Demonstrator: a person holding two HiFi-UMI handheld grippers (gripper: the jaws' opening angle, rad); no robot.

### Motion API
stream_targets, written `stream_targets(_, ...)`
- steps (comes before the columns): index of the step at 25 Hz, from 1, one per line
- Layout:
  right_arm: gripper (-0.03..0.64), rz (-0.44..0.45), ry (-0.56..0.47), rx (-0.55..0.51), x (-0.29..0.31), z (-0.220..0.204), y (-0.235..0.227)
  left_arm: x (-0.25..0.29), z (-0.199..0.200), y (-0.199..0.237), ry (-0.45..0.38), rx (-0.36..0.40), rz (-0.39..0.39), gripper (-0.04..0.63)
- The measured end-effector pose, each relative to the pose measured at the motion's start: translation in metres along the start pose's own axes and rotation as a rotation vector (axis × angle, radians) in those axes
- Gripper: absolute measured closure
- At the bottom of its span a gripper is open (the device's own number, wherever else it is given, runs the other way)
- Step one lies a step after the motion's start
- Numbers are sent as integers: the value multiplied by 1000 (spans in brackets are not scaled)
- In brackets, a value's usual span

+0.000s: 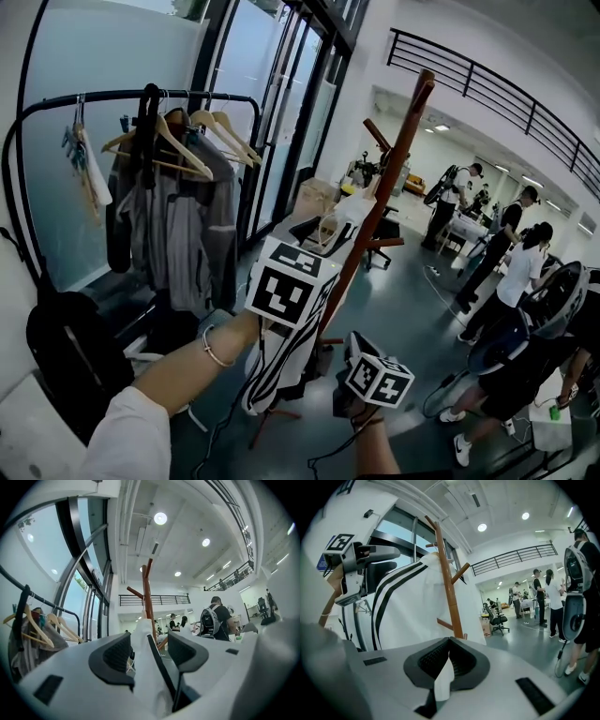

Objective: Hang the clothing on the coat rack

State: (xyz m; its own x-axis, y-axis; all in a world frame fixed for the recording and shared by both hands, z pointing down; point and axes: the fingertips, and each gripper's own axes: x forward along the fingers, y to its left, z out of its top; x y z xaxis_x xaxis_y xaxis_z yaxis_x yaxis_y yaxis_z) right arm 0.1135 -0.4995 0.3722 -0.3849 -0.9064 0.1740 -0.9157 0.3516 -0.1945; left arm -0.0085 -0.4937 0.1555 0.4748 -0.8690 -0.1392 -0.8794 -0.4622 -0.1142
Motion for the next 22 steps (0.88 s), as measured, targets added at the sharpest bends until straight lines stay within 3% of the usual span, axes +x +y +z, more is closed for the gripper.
stream_targets(8,594,3,2,9,5,-12,27,-42,-32,10,-44,-28,28,345)
stream_targets(13,594,9,0,17,2,-21,38,-70,-64,16,-58,-99,45,361)
stream_targets(18,594,-1,-14,35,7,-29,41,-95,-106,36,-56,-143,125,486)
stream_targets(22,594,-11,-17,49,1,-40,41,-110,-154,40,17,-168,187,569)
